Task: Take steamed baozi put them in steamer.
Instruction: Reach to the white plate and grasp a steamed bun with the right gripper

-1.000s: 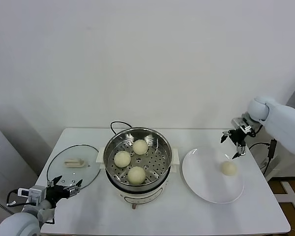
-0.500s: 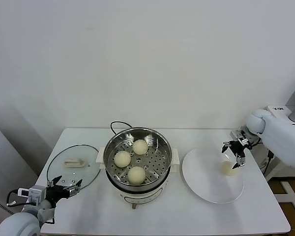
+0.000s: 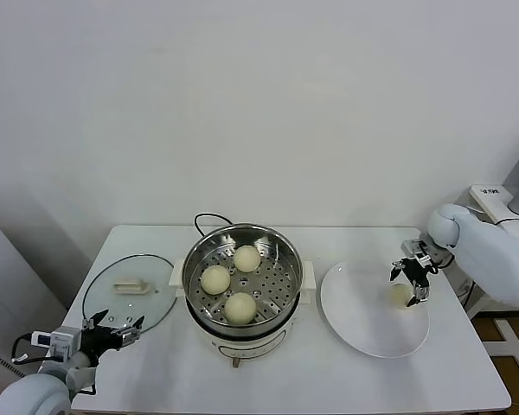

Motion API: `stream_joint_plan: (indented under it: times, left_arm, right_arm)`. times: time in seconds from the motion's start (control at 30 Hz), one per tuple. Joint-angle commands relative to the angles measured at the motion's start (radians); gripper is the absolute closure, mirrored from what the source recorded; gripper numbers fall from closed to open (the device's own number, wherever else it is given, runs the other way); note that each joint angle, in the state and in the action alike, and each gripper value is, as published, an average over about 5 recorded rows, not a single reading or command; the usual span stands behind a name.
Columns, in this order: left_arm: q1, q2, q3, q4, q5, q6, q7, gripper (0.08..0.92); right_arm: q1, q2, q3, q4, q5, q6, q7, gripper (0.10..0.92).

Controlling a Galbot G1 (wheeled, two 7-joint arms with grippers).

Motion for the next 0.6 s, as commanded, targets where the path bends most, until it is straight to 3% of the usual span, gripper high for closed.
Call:
stream_joint_plan:
  times: [0.03,0.43,0.6]
  left_arm:
    - [0.001,0.0,0.002,0.001,0.001,0.001,0.0,0.177]
    - [-0.003,0.0,0.008,0.0,0.003,0.004,-0.002,0.177]
    - [-0.003,-0.001,0.008,0.0,0.003,0.005,-0.003,0.177]
  right_arm:
    - [-0.025,0.005,0.029,-0.014,-0.042,0.0,-0.005,0.319]
    - [-0.04,0.001,0.072,-0.009,-0.073,0.02,0.004,0.493]
    - [0.006,-0.015,0.015,0.023,-0.034,0.01,-0.011,0.515]
